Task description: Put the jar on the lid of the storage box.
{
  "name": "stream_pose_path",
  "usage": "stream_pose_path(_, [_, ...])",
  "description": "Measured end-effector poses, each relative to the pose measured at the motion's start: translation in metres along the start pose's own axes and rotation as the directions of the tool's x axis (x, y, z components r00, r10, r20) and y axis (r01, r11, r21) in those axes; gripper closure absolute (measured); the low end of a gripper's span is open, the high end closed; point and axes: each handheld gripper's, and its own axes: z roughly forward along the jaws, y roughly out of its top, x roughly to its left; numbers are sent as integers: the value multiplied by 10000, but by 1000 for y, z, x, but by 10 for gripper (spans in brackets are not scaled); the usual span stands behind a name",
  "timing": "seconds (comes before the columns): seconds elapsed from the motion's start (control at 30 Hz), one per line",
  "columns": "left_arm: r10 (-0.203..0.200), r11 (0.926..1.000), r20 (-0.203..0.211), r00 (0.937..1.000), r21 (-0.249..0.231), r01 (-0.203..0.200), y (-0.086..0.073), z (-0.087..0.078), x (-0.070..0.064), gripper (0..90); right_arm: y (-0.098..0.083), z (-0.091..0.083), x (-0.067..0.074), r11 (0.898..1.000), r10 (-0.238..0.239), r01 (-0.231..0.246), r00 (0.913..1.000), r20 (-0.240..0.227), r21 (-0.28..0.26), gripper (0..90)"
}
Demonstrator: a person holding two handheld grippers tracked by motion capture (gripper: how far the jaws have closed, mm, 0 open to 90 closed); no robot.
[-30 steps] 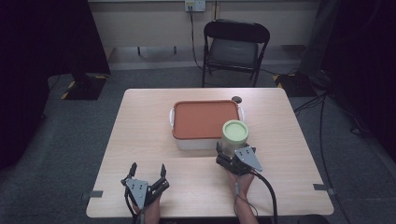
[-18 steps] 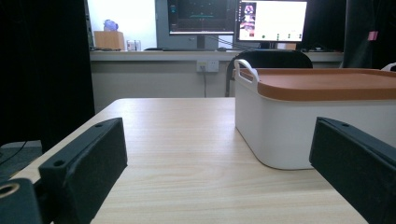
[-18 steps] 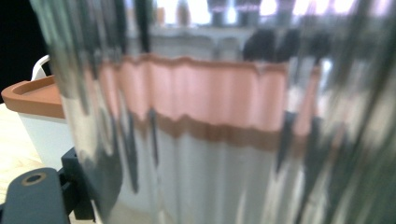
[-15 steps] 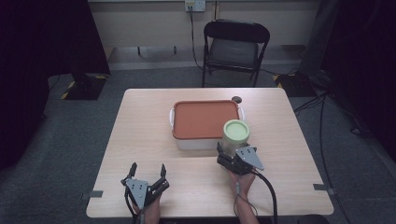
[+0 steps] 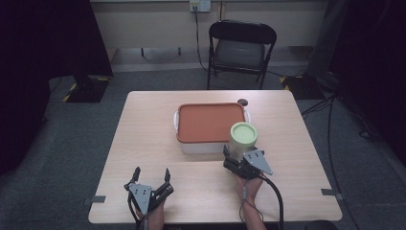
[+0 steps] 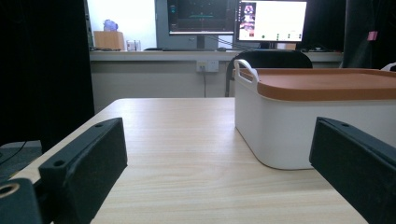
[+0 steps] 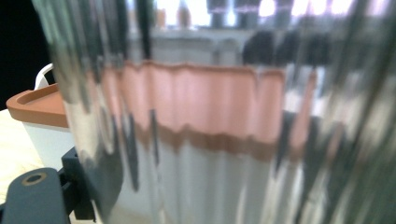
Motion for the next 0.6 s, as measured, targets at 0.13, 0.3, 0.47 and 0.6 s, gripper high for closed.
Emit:
stream_pose_path(0.13, [-3, 10000, -1, 10000, -1, 3, 0, 0, 0, 36, 2, -1, -1, 10000, 56, -56, 10000, -46, -44, 116])
stream_pose_path(0.3, [-2, 10000, 0, 10000, 1, 2, 0, 0, 0, 37, 6, -2, 1, 10000, -22, 22, 10000, -84, 0, 116])
stream_pose_path(0.47, [-3, 10000, 1, 10000, -1, 3, 0, 0, 0, 37, 7, -3, 2, 10000, -14, 15, 9999, -146, 35, 116])
stream_pose_path(0.6, [-3, 10000, 0, 10000, 0, 3, 0, 0, 0, 37, 7, -3, 2, 10000, -21, 22, 9999, -156, 67, 116])
